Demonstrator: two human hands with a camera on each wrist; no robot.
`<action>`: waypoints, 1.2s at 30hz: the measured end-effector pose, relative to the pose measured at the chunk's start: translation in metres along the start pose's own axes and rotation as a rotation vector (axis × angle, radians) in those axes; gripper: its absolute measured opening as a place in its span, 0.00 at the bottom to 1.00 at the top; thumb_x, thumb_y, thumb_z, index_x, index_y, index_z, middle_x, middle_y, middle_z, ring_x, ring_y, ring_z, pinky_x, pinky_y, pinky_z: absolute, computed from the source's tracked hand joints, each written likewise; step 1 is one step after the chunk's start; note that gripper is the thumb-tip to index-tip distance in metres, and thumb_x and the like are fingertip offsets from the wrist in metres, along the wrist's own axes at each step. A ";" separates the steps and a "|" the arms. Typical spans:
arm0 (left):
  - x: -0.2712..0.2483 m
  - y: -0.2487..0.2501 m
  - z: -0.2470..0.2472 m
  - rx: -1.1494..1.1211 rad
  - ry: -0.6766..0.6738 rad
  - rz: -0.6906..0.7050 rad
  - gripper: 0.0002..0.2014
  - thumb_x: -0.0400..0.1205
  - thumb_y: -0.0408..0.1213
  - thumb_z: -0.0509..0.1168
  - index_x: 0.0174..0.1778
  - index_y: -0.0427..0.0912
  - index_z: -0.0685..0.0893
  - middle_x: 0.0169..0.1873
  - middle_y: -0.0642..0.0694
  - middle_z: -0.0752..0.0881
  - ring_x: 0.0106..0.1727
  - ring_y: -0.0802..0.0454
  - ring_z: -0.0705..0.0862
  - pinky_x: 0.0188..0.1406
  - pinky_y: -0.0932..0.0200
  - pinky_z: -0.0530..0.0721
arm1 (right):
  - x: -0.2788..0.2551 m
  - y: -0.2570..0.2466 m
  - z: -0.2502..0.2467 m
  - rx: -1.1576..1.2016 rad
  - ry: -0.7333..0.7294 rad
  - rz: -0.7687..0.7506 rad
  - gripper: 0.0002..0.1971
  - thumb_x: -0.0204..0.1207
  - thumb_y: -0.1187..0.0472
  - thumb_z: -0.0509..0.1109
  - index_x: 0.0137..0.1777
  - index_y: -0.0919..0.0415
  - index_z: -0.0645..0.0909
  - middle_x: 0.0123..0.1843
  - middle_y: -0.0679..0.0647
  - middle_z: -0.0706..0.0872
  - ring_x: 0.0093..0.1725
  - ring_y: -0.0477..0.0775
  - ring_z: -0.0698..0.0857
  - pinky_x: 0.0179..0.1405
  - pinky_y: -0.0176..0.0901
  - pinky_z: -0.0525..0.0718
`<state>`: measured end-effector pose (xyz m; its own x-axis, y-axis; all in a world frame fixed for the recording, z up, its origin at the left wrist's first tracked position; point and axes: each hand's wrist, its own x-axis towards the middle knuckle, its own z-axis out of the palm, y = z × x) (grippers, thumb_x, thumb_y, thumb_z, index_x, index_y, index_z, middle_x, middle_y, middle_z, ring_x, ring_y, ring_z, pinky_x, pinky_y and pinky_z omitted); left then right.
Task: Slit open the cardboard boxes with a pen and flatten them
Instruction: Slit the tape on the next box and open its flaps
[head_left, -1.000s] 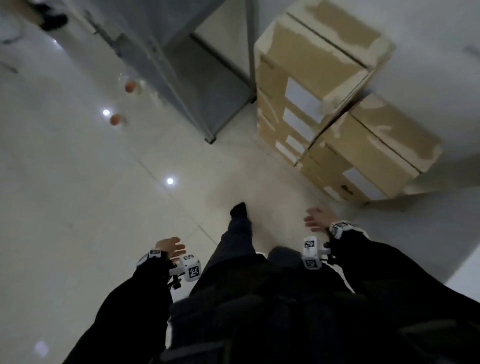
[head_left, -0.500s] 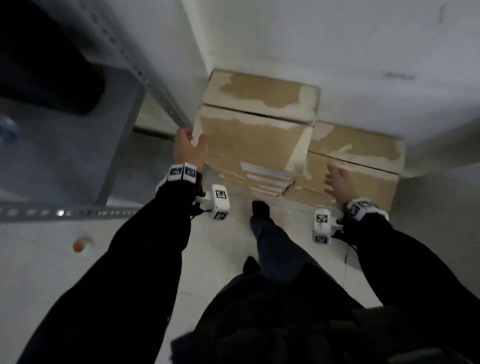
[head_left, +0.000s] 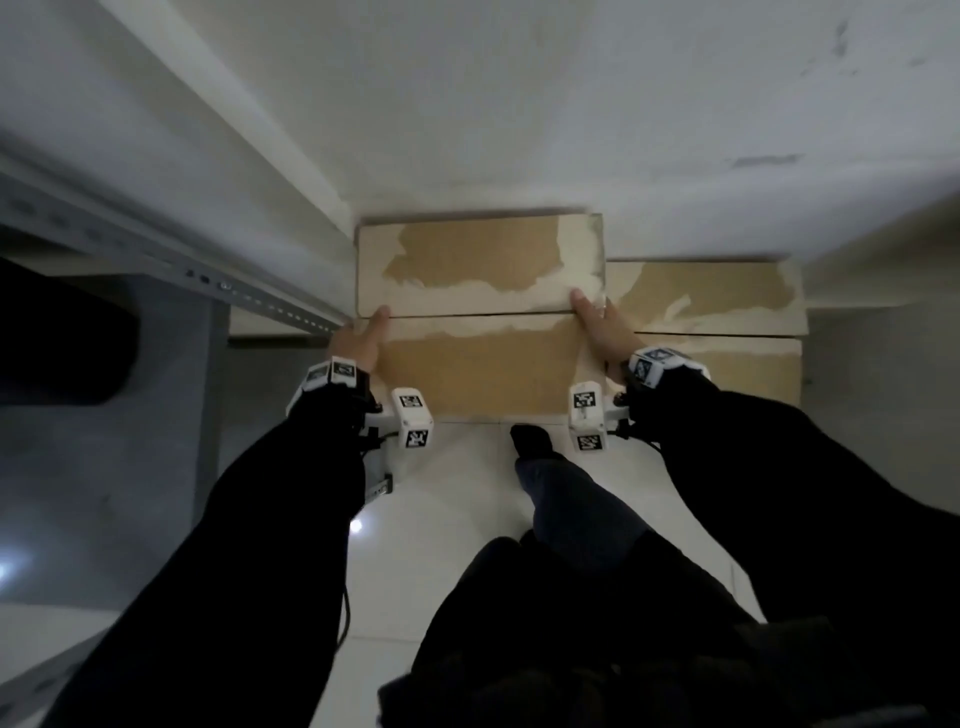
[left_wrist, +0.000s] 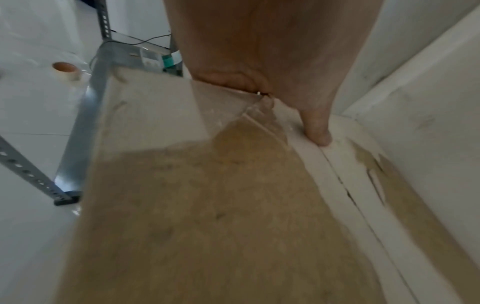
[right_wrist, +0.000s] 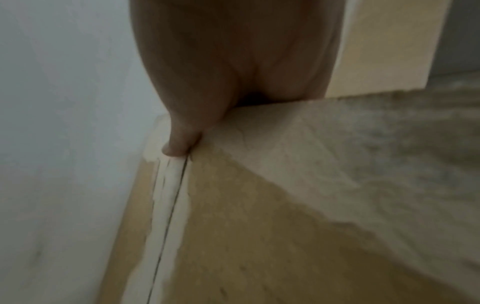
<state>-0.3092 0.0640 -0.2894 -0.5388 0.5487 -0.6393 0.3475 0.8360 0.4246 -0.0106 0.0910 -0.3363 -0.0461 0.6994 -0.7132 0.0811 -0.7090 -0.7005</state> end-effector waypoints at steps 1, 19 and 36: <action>-0.007 -0.002 -0.004 -0.034 0.018 0.023 0.40 0.80 0.62 0.62 0.77 0.33 0.69 0.75 0.35 0.72 0.74 0.38 0.73 0.71 0.51 0.71 | -0.006 0.000 -0.002 0.021 -0.005 0.000 0.38 0.70 0.33 0.67 0.74 0.56 0.71 0.64 0.58 0.84 0.59 0.58 0.85 0.62 0.60 0.83; -0.249 -0.025 -0.011 -0.207 -0.175 0.539 0.34 0.81 0.60 0.60 0.75 0.38 0.71 0.73 0.44 0.74 0.74 0.46 0.71 0.65 0.59 0.65 | -0.304 0.033 -0.108 0.076 0.388 -0.288 0.31 0.75 0.36 0.64 0.73 0.55 0.74 0.64 0.48 0.84 0.61 0.47 0.84 0.67 0.49 0.79; -0.548 0.112 0.247 -0.046 -0.407 1.095 0.28 0.78 0.68 0.57 0.58 0.48 0.82 0.56 0.48 0.86 0.60 0.46 0.82 0.67 0.45 0.77 | -0.500 0.138 -0.440 0.325 0.810 -0.455 0.24 0.79 0.40 0.61 0.70 0.51 0.75 0.63 0.50 0.84 0.61 0.51 0.84 0.65 0.52 0.80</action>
<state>0.2144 -0.1412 -0.0494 0.3201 0.9446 -0.0723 0.4411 -0.0811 0.8938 0.4620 -0.3169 -0.0660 0.7010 0.6761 -0.2269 -0.0585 -0.2626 -0.9631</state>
